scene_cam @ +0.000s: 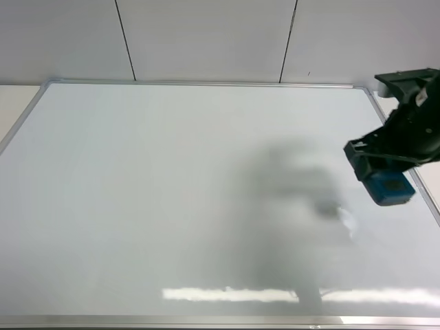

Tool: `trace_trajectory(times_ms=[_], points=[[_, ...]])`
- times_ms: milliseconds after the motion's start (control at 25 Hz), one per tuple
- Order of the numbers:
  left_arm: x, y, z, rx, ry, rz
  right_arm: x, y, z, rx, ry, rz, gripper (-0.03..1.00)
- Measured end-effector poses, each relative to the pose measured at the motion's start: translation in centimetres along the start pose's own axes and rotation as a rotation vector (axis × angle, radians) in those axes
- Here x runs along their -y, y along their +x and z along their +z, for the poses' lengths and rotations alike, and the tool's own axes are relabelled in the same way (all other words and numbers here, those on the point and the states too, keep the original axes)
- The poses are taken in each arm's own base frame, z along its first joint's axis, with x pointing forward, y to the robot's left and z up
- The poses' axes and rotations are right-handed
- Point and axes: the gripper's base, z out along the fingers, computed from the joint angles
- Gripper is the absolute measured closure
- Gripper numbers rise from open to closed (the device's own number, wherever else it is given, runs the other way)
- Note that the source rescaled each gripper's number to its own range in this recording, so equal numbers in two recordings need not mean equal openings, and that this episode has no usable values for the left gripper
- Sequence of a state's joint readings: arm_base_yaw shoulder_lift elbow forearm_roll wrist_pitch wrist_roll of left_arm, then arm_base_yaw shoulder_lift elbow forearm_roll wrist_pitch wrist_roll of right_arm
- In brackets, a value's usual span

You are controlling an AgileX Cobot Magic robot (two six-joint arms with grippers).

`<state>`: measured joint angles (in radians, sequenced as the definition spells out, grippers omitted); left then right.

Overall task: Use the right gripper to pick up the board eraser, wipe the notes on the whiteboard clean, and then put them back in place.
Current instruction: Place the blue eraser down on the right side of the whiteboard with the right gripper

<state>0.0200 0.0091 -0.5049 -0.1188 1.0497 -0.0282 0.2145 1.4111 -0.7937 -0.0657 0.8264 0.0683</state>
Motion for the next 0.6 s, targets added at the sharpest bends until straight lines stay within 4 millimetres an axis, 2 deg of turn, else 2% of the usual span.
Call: trace_trajectory(times_ms=[120,320,600], points=[[0.0,0.0,0.0,0.0,0.0,0.0,1.8,1.5,0.6,0.004,0.016,0.056,0.95],[0.0,0.0,0.0,0.0,0.0,0.0,2.8,2.6,1.6,0.025,0.036,0.078,0.95],[0.0,0.0,0.0,0.0,0.0,0.0,2.9,2.0,2.5,0.11,0.037,0.072,0.95]])
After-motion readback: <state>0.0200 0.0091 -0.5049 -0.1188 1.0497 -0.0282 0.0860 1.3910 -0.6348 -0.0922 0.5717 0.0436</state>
